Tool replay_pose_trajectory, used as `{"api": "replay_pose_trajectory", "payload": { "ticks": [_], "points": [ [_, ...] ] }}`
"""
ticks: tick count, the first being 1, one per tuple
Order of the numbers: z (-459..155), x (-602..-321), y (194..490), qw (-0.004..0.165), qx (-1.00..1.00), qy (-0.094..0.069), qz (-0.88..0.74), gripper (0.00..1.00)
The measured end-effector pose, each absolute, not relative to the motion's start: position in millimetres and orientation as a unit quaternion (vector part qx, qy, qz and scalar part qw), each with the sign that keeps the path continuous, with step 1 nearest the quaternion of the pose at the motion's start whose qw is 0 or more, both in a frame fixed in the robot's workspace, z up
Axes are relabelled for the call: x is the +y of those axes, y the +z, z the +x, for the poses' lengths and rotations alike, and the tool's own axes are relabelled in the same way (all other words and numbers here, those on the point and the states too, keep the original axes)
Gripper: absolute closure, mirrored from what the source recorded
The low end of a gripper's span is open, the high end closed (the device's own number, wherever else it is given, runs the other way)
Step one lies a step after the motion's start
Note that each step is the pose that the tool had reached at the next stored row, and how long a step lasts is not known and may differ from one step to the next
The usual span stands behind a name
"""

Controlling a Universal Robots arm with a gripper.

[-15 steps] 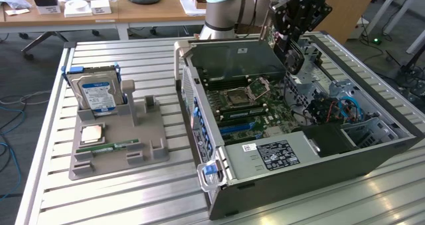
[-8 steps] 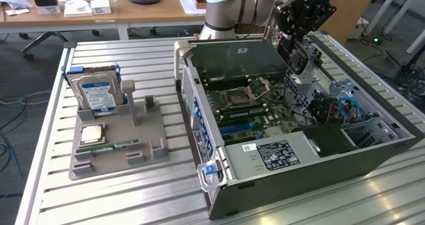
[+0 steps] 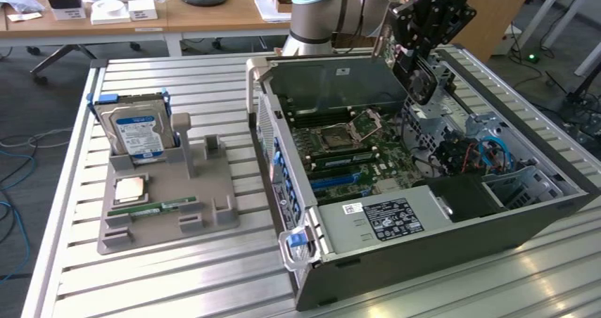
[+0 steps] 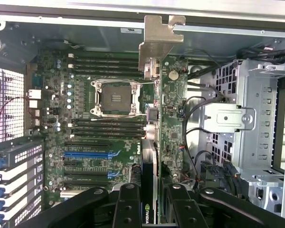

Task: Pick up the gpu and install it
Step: 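Pick up the gpu and move the gpu toward the slot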

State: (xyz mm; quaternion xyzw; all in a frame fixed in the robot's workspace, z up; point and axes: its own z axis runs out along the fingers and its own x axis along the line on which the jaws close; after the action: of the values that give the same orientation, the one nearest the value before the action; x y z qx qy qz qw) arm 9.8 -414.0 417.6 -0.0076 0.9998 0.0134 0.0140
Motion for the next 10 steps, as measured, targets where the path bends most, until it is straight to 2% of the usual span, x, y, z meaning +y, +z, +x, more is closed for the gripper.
{"api": "replay_pose_trajectory", "payload": {
  "ticks": [10],
  "points": [
    [18.4,-414.0,417.3,0.014,1.0,0.013,0.0,0.74]
  ]
}}
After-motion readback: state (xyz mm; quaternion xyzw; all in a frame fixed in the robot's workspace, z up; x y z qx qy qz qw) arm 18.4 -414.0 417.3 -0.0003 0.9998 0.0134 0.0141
